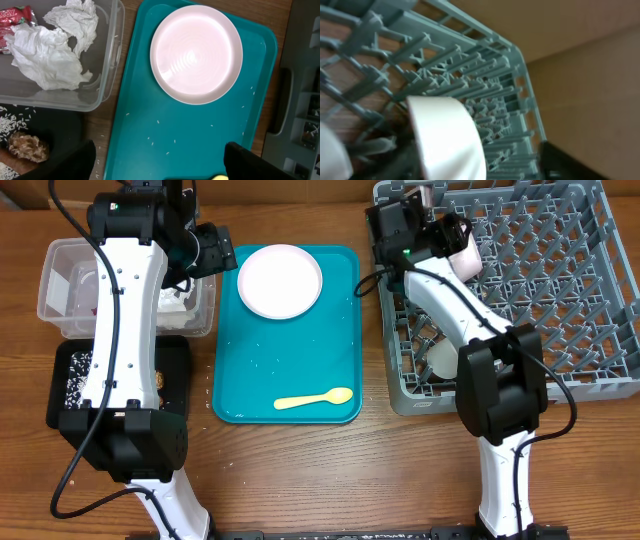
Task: Sort waste into correct bins and load items into the dishwasher
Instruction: 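Release the pink bowl in the rack and move the right gripper to the pink plate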
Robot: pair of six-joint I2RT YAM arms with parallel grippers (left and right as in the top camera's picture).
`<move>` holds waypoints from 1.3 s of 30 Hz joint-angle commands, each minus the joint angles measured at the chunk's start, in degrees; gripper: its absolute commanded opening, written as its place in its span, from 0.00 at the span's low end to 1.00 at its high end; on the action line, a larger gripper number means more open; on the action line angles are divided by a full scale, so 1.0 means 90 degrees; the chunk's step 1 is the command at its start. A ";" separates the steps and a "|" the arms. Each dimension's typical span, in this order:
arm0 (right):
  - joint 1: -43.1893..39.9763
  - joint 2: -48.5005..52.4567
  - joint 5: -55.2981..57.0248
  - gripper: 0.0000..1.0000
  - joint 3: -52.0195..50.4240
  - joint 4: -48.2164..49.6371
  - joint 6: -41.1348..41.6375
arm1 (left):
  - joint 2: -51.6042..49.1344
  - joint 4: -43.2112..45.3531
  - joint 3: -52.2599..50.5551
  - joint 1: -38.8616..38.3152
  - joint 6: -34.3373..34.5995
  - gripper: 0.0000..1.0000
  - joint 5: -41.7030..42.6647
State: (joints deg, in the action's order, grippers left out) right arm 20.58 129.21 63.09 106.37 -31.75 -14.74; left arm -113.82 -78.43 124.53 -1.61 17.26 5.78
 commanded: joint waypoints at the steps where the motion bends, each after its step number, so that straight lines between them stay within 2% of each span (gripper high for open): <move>1: 0.0146 -0.0066 -0.0005 1.00 0.0027 0.0017 0.0452 | 0.0022 0.0000 0.0039 0.0010 0.0063 0.84 -0.0024; 4: 0.0192 -0.0311 -0.0233 1.00 0.0027 -0.0102 0.1100 | 0.0022 -0.0039 0.0039 0.0010 0.0063 0.84 -0.0024; 10: 0.0189 -0.1382 -0.2271 1.00 0.0029 -0.0719 0.1853 | 0.0022 -0.0068 0.0039 0.0010 0.0061 0.84 -0.0027; 15: 0.0189 -0.2261 -0.5901 1.00 0.0029 -0.1297 0.2028 | 0.0022 -0.0078 0.0039 0.0010 0.0061 0.84 -0.0027; 19: 0.0189 -0.2465 -0.8575 1.00 0.0024 -0.1100 0.2302 | 0.0022 -0.0085 0.0039 0.0010 0.0063 0.82 -0.0024; 21: 0.0202 -0.2346 -0.8857 1.00 0.0007 -0.0889 0.2973 | 0.0022 -0.0027 0.0039 0.0010 0.0066 0.83 -0.0024; 25: 0.0316 -0.1880 -0.8830 1.00 0.0007 -0.0692 0.3473 | 0.0022 0.0027 0.0039 0.0010 0.0063 0.84 -0.0024; 30: 0.0600 -0.1056 -0.8561 0.80 0.0010 -0.0512 0.4447 | 0.0022 0.0036 0.0039 0.0010 0.0063 0.87 -0.0027; 35: 0.0942 -0.0296 -0.7601 0.63 0.0010 -0.0481 0.5221 | 0.0022 0.0027 0.0039 0.0010 0.0063 0.87 -0.0027; 39: 0.1166 0.0114 -0.7441 0.49 0.0010 -0.0260 0.5486 | 0.0022 0.0034 0.0039 0.0010 0.0066 0.87 -0.0024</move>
State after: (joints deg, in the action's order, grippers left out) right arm 29.58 128.55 -7.11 106.32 -35.79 30.20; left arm -113.82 -78.19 124.53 -1.61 17.28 5.76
